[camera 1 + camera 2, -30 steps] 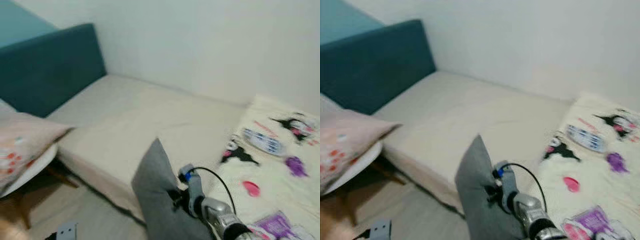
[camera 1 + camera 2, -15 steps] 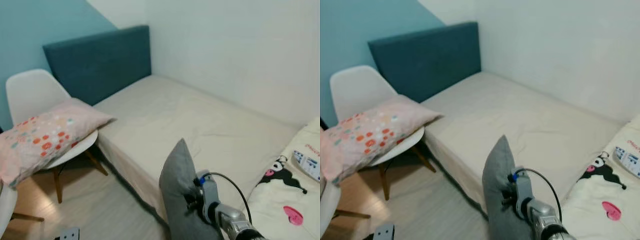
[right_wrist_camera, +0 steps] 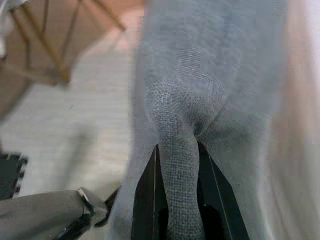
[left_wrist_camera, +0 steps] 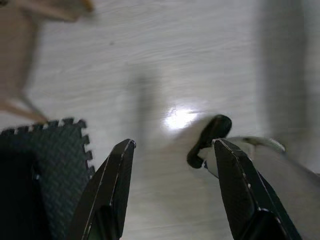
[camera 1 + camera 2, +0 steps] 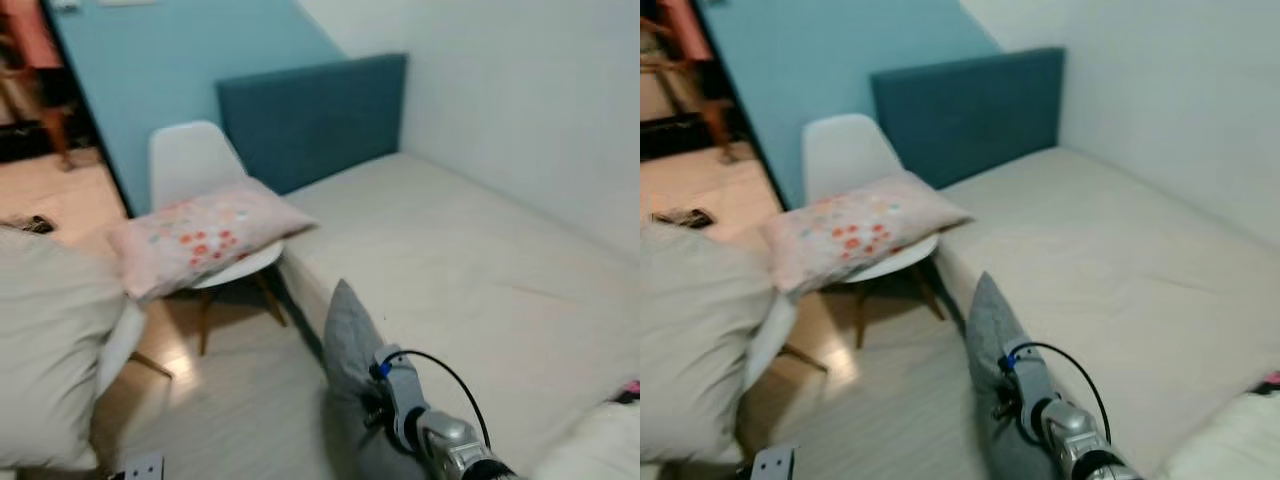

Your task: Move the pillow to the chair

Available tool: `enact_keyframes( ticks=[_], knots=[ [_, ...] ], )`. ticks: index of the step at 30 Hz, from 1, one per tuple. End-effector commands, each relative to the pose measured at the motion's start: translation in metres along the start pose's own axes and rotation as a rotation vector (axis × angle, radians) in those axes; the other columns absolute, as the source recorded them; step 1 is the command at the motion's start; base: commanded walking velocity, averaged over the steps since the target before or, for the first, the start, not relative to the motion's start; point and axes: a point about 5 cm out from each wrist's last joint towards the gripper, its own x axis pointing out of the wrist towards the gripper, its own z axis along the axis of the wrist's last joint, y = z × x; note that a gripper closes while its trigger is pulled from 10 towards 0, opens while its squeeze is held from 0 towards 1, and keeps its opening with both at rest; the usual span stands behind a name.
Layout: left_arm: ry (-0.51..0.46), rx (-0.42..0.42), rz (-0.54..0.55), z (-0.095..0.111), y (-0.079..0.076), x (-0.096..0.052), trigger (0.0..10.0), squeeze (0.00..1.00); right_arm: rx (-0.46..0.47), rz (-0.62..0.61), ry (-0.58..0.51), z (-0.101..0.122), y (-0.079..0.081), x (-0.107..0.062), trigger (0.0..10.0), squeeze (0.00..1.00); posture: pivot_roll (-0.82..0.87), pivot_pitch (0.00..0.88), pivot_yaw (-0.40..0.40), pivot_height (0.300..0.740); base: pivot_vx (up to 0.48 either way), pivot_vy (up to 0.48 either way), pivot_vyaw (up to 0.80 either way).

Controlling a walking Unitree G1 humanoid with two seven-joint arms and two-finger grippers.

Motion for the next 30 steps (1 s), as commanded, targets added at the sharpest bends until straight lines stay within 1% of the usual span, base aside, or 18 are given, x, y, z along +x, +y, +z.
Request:
enact_keyframes(
  ticks=[1, 3, 5, 6, 8, 12, 13, 14, 15, 16, 17, 19, 23, 28, 30],
  knots=[
    [-0.004, 0.002, -0.002, 0.0, 0.002, 0.0, 10.0, 0.0, 0.011, -0.025, 0.002, 0.0, -0.001, 0.0, 10.0, 0.0, 0.12, 0.0, 0.022, 0.74, 0.0, 0.0, 0.76],
    [-0.014, -0.002, -0.008, 0.001, 0.002, 0.0, 10.0, 0.0, 0.023, -0.07, 0.04, -0.011, -0.005, -0.004, 10.0, 0.0, 0.12, 0.0, 0.026, 0.74, 0.0, 0.0, 0.76],
    [-0.016, -0.001, -0.01, 0.001, 0.002, 0.0, 10.0, 0.0, 0.032, -0.084, 0.05, -0.014, -0.007, -0.005, 10.0, 0.0, 0.12, 0.0, 0.026, 0.74, 0.0, 0.0, 0.76],
    [-0.018, 0.0, -0.014, 0.002, 0.002, 0.0, 10.0, 0.0, 0.076, -0.101, 0.055, -0.019, -0.008, -0.007, 10.0, 0.0, 0.12, 0.0, 0.029, 0.74, 0.0, 0.0, 0.76],
    [-0.021, 0.001, -0.019, 0.003, 0.001, 0.0, 10.0, 0.0, 0.128, -0.125, 0.068, -0.027, -0.009, -0.01, 10.0, 0.0, 0.12, 0.0, 0.029, 0.74, 0.0, 0.0, 0.76],
    [-0.023, 0.003, -0.023, 0.004, 0.0, 0.0, 10.0, 0.0, 0.164, -0.148, 0.091, -0.036, -0.011, -0.013, 10.0, 0.0, 0.12, 0.0, 0.031, 0.74, 0.0, 0.0, 0.76],
    [-0.024, 0.004, -0.026, 0.004, -0.001, 0.0, 10.0, 0.0, 0.196, -0.165, 0.112, -0.044, -0.011, -0.016, 10.0, 0.0, 0.12, 0.0, 0.033, 0.74, 0.0, 0.0, 0.76],
    [-0.024, 0.004, -0.026, 0.004, -0.001, 0.0, 10.0, 0.0, 0.196, -0.165, 0.112, -0.044, -0.011, -0.016, 10.0, 0.0, 0.12, 0.0, 0.033, 0.74, 0.0, 0.0, 0.76],
    [-0.025, 0.004, -0.028, 0.005, -0.001, 0.0, 10.0, 0.0, 0.219, -0.178, 0.128, -0.05, -0.011, -0.018, 10.0, 0.0, 0.11, 0.0, 0.033, 0.74, 0.0, 0.0, 0.76],
    [-0.028, -0.005, -0.038, 0.005, -0.002, 0.0, 10.0, 0.0, 0.259, -0.208, 0.156, -0.06, -0.011, -0.022, 10.0, 0.0, 0.11, 0.0, 0.033, 0.74, 0.0, 0.0, 0.76],
    [-0.028, -0.005, -0.038, 0.005, -0.002, 0.0, 10.0, 0.0, 0.259, -0.208, 0.156, -0.06, -0.011, -0.022, 10.0, 0.0, 0.11, 0.0, 0.033, 0.74, 0.0, 0.0, 0.76],
    [-0.035, -0.014, -0.054, 0.006, -0.004, 0.0, 10.0, 0.0, 0.305, -0.247, 0.186, -0.072, -0.011, -0.027, 10.0, 0.0, 0.11, 0.0, 0.033, 0.74, 0.0, 0.0, 0.76],
    [-0.05, -0.004, -0.068, 0.008, -0.007, 0.001, 10.0, 0.0, 0.311, -0.271, 0.203, -0.077, -0.012, -0.03, 10.0, 0.0, 0.11, 0.0, 0.031, 0.74, 0.0, 0.0, 0.76],
    [-0.06, 0.008, -0.067, 0.01, -0.008, 0.001, 10.0, 0.0, 0.304, -0.272, 0.205, -0.077, -0.012, -0.03, 10.0, 0.0, 0.11, 0.0, 0.03, 0.74, 0.0, 0.0, 0.76],
    [-0.069, 0.023, -0.056, 0.012, -0.008, 0.001, 10.0, 0.0, 0.281, -0.278, 0.188, -0.07, -0.016, -0.028, 10.0, 0.0, 0.11, 0.0, 0.032, 0.74, 0.0, 0.0, 0.76]
  ],
)
